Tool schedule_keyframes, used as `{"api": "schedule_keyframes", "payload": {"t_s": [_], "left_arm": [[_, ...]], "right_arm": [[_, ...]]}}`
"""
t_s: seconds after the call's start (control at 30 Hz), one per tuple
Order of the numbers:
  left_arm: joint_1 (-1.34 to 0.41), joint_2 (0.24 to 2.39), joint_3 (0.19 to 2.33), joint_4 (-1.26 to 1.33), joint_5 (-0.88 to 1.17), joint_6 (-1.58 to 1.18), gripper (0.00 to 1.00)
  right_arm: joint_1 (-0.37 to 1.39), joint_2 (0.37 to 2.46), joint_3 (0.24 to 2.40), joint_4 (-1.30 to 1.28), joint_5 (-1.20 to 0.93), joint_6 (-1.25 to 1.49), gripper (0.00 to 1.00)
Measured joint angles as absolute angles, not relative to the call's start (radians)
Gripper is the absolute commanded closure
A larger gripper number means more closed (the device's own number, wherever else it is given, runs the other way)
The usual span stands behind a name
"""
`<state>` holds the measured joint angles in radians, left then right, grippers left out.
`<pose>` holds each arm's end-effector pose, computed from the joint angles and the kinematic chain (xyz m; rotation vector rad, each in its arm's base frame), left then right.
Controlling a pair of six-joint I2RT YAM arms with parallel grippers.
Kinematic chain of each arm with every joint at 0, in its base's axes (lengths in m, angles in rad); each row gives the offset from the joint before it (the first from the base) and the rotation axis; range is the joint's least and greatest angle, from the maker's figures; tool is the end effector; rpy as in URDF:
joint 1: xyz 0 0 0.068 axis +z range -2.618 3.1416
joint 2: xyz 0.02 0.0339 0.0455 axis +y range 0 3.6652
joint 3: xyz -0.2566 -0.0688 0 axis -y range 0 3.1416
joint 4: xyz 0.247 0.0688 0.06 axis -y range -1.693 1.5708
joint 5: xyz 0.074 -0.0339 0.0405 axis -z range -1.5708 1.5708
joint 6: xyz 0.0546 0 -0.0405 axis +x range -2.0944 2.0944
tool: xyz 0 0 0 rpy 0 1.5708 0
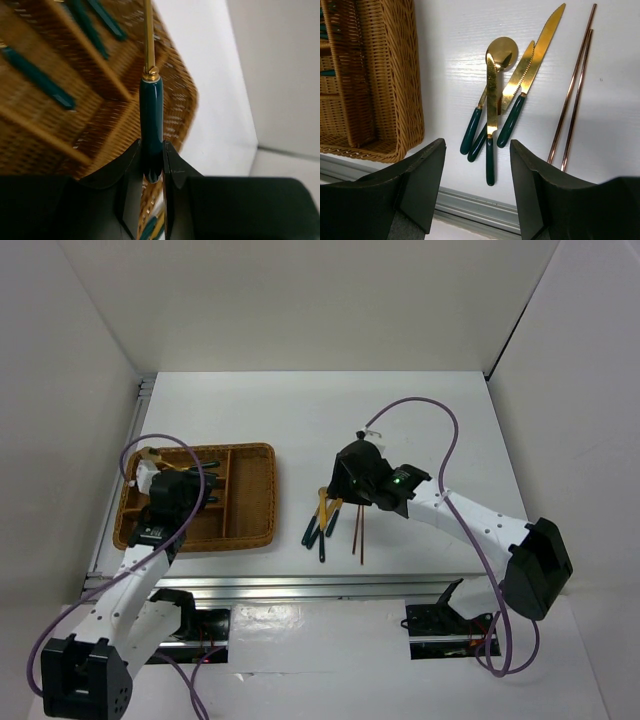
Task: Sort the eating utensils into containers
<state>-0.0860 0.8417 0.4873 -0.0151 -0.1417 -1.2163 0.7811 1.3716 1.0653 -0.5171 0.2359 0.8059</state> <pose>0.2208 -0.0113 0.2292 -1.1557 1.6404 -0.7191 0.2286 0.2086 0.2545 0.1422 2.4137 0.4744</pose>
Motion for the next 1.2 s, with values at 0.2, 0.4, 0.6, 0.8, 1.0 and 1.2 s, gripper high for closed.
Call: {"api": "schedule_keyframes", "payload": {"t_s": [0.2,0.4,0.6,0.8,1.0,1.2], "left_arm": [[-0.086,0.898,0.497,-0.212,-0.318,-1.369,0.71],[-0.086,1.047,0.567,-0.311,-0.366,-1.480,0.70],[-0.086,1.092,0.601,-0.326,-0.374,-1.553,0.67],[-0.077,1.098,0.601,-0.326,-0.370,-1.629,0.61],[-0.067,1.123,0.602,-0.315,-0.361,-1.653,0.45],[-0.060,1.162,0.656,-0.344,-0.353,-1.647,0.44]], "right_arm": [[0.776,1.375,1.063,-0.516,0.231,0.790,0.38],[0.776,1.382,1.033,-0.515,0.228,0.787,0.38],[0.776,1.383,1.021,-0.516,0.228,0.787,0.38],[0.776,1.387,1.021,-0.516,0.228,0.782,0.38],[0.776,1.414,1.021,-0.516,0.224,0.764,0.38],[0.776,1.433,1.021,-0.515,0.216,0.750,0.38]]}}
